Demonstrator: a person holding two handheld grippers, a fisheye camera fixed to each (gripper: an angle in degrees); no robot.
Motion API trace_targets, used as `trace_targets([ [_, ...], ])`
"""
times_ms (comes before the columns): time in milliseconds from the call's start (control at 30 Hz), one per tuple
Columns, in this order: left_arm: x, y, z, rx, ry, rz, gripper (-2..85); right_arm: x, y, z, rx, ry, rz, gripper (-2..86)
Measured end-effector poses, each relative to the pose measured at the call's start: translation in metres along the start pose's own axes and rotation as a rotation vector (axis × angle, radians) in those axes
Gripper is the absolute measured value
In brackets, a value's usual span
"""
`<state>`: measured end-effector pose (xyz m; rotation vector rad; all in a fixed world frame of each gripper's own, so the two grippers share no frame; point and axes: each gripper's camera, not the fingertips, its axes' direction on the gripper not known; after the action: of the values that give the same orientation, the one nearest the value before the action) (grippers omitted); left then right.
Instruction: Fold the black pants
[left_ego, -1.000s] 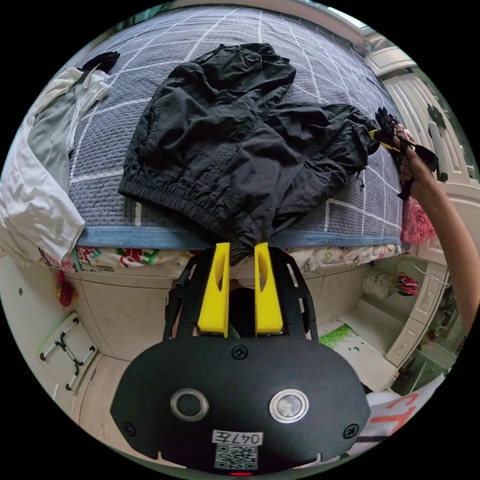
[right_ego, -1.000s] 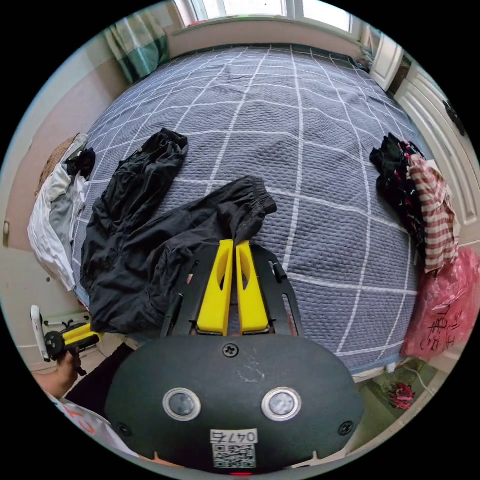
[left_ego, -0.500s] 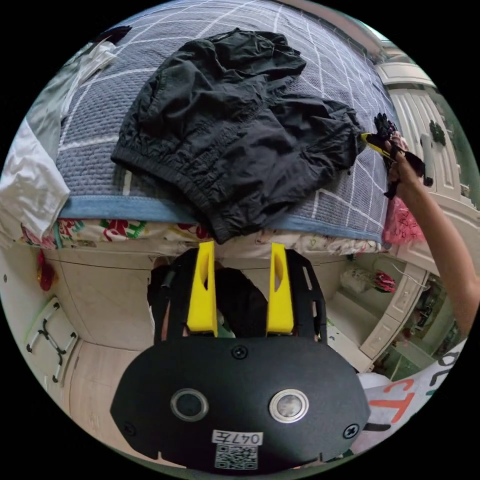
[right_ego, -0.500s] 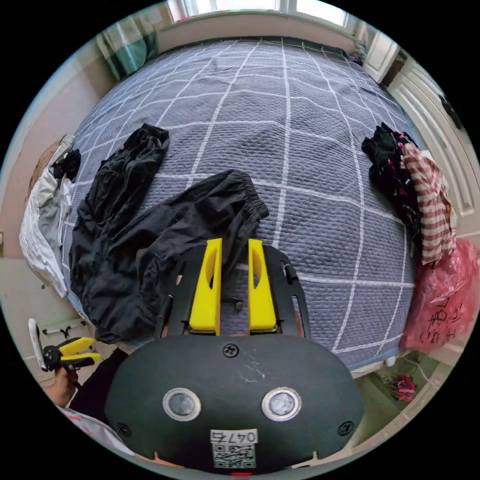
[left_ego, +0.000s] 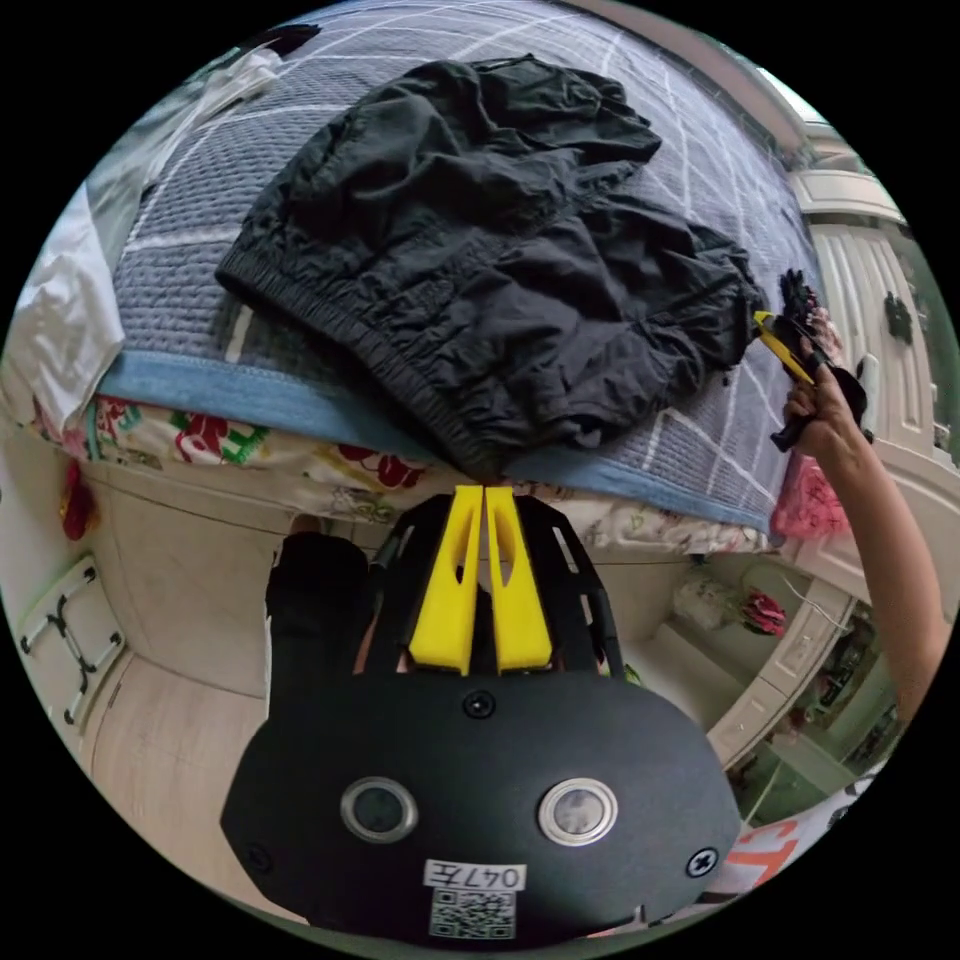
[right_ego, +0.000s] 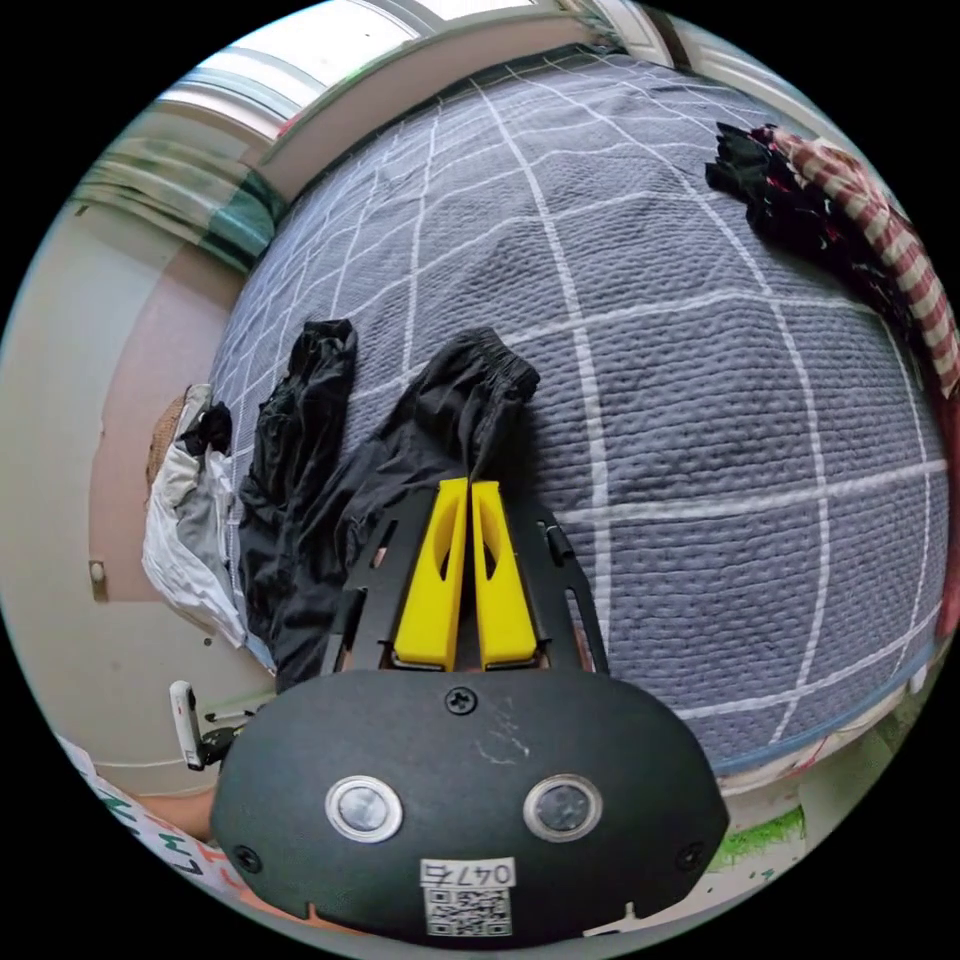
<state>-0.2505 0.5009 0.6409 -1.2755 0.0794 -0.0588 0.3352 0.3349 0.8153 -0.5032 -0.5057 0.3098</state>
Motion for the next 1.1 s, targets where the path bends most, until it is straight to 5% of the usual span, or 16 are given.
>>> trace_targets([
  [367, -0.006, 0.001, -0.093, 0.112, -0.063, 0.068, 0.4, -0.118, -0.057, -0.034, 0.000, 0.046, -0.276, -0.4],
  [467, 0.006, 0.000, -0.074, 0.013, -0.175, 0.182, 11.8, -0.139, -0.074, -0.016, -0.029, 0.105, -0.282, -0.4],
  [500, 0.013, -0.001, -0.062, -0.043, -0.189, 0.246, 22.5, -0.143, -0.077, -0.009, -0.036, 0.128, -0.277, -0.4],
  [567, 0.024, -0.004, -0.051, -0.089, -0.193, 0.307, 24.6, -0.145, -0.078, -0.001, -0.045, 0.157, -0.269, -0.4],
  [833, 0.076, 0.011, -0.030, 0.089, -0.494, 0.683, 13.6, -0.142, -0.071, 0.011, -0.035, 0.211, -0.207, -0.3],
  [1100, 0.064, 0.003, -0.029, 0.121, -0.587, 0.740, 4.8, -0.148, -0.076, 0.012, -0.038, 0.231, -0.215, -0.3],
])
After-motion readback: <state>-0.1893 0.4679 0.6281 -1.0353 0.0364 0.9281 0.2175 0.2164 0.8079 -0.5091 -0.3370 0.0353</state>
